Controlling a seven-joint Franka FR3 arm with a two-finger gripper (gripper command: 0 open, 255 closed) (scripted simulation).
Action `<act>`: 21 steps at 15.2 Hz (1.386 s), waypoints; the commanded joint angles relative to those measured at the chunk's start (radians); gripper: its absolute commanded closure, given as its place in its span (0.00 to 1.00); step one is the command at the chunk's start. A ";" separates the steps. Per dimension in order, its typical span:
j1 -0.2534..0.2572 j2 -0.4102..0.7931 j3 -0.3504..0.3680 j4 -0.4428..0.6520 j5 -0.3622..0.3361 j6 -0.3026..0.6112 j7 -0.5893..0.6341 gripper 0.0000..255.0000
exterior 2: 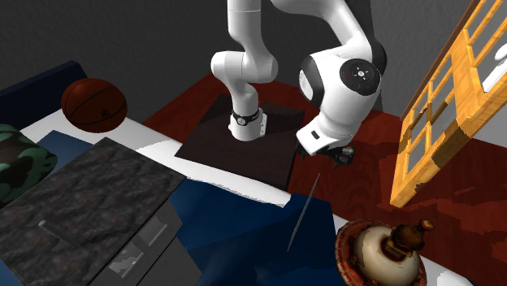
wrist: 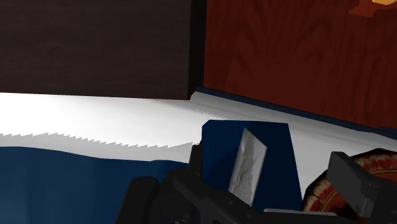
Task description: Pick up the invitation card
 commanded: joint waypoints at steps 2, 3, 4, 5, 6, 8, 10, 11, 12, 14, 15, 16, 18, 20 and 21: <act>0.006 0.046 0.018 0.009 -0.011 0.030 0.031 0.00; 0.006 0.054 0.020 0.002 -0.015 0.044 0.033 0.00; 0.006 0.063 0.022 -0.005 -0.018 0.059 0.035 0.00; 0.006 0.072 0.024 -0.011 -0.022 0.073 0.036 0.00; 0.006 0.081 0.025 -0.017 -0.025 0.088 0.039 0.00; 0.006 0.106 0.029 -0.033 -0.037 0.125 0.045 0.00; 0.007 0.106 0.029 -0.033 -0.036 0.125 0.045 0.00; 0.007 0.106 0.029 -0.033 -0.036 0.125 0.045 1.00; 0.007 0.106 0.029 -0.033 -0.036 0.125 0.044 1.00; 0.007 0.106 0.029 -0.032 -0.036 0.125 0.045 1.00; 0.007 0.106 0.029 -0.032 -0.036 0.125 0.045 1.00; 0.007 0.106 0.029 -0.032 -0.036 0.125 0.045 1.00; 0.007 0.106 0.029 -0.032 -0.036 0.125 0.045 1.00; 0.007 0.106 0.029 -0.033 -0.037 0.125 0.045 1.00; 0.006 0.096 0.028 -0.027 -0.032 0.111 0.042 1.00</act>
